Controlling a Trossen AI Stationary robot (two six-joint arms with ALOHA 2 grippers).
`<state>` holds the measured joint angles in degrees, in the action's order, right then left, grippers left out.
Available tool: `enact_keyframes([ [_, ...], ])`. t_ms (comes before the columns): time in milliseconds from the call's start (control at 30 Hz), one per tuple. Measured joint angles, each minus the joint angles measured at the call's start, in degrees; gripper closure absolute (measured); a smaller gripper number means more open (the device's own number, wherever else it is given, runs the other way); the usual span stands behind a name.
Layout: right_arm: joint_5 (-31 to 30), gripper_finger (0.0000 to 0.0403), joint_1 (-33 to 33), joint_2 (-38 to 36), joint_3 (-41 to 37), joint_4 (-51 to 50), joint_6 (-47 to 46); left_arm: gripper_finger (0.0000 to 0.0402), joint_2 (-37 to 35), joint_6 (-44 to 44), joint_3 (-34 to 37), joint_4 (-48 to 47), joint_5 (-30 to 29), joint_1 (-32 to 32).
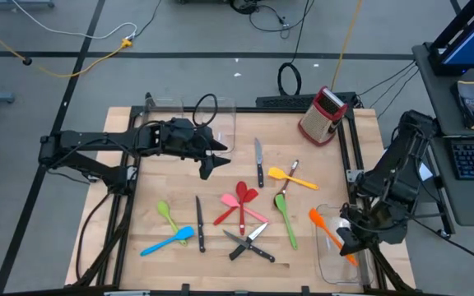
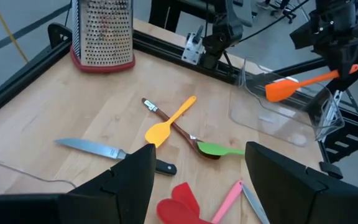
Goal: Pick & Place Kitchen Items
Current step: Put the orange spatula into the bottom transparent bin
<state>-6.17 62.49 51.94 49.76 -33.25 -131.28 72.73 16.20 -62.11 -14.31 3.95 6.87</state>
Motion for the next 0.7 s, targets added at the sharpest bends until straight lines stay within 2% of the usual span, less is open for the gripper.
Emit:
enact_keyframes([
  [700, 1.84, 0.0374, 9.36, 0.00, 0.00, -8.12, -0.01, 0.0149, 0.02, 2.77, 0.00, 0.88, 0.57, 0.01],
])
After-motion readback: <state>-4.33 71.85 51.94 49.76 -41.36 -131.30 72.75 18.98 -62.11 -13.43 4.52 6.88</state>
